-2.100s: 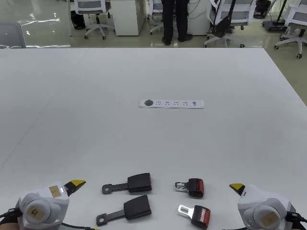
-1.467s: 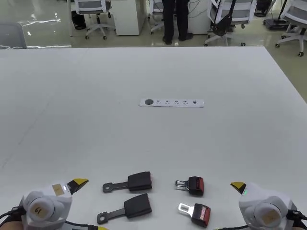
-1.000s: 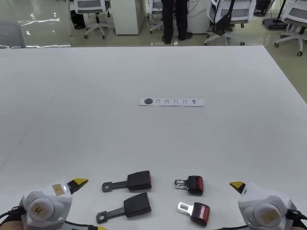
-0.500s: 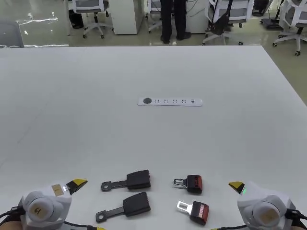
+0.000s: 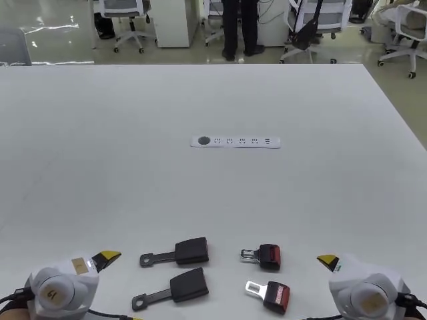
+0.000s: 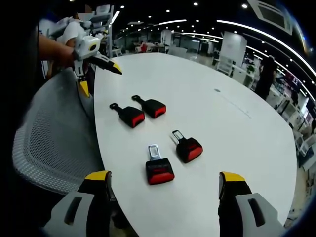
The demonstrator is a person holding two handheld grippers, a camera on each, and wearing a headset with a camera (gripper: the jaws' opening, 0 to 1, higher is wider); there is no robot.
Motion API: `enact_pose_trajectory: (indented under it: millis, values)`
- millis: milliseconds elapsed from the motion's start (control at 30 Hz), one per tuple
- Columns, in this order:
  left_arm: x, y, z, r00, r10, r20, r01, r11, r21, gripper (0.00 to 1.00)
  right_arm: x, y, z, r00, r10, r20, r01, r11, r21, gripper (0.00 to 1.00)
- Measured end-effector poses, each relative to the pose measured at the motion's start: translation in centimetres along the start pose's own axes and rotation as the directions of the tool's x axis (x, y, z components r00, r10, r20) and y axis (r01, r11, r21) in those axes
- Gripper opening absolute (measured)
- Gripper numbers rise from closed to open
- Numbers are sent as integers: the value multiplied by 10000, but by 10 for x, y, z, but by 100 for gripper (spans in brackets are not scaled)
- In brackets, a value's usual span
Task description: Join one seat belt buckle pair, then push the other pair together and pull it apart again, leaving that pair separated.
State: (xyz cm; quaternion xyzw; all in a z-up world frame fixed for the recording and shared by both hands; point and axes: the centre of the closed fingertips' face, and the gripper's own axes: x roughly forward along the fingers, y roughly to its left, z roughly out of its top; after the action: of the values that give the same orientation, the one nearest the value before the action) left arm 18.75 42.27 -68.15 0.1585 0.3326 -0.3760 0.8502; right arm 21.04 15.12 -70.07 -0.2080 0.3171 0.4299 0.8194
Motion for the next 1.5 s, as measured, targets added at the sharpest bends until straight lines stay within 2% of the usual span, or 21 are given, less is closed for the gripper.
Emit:
enact_pose_trajectory:
  millis: [367, 467, 567, 667, 867, 1067, 1200, 1433, 1500]
  values:
    - [2, 1, 1, 10000, 55, -75, -55, 9999, -88, 96, 1, -5, 0, 10000, -24, 9, 24, 10000, 15, 91]
    - [2, 2, 1, 9999, 67, -88, -67, 10000, -30, 95, 5, -3, -6, 10000, 40, -90, -40, 10000, 15, 91]
    - [3, 9, -3, 9999, 115, -113, -117, 9999, -111, 94, 4, -2, -5, 9999, 96, -88, -96, 9999, -56, 91]
    - [4, 11, -4, 9999, 111, -118, -112, 9999, -38, 93, 4, -4, -5, 10000, 81, -55, -81, 10000, -37, 91]
    - [4, 5, -2, 9997, 82, -227, -79, 9999, 133, 91, 3, -5, -4, 10000, 78, -28, -78, 9999, -94, 91]
    - [6, 6, -5, 9997, 34, -230, -30, 9999, 161, 88, 1, -4, 0, 9999, 55, 148, -51, 9996, -265, 89]
    - [7, 6, -4, 9998, 75, -210, -69, 9995, 306, 87, 4, 2, -2, 9997, 238, 22, -237, 9990, -390, 86]
    - [11, 5, -10, 9984, -74, -558, 93, 9994, 325, 83, 8, 3, 2, 9993, 360, 35, -357, 9982, -477, 82]
    - [12, 5, -8, 9983, -114, -572, 130, 9995, 285, 81, 11, 2, 4, 9992, 400, 45, -396, 9977, -554, 81]
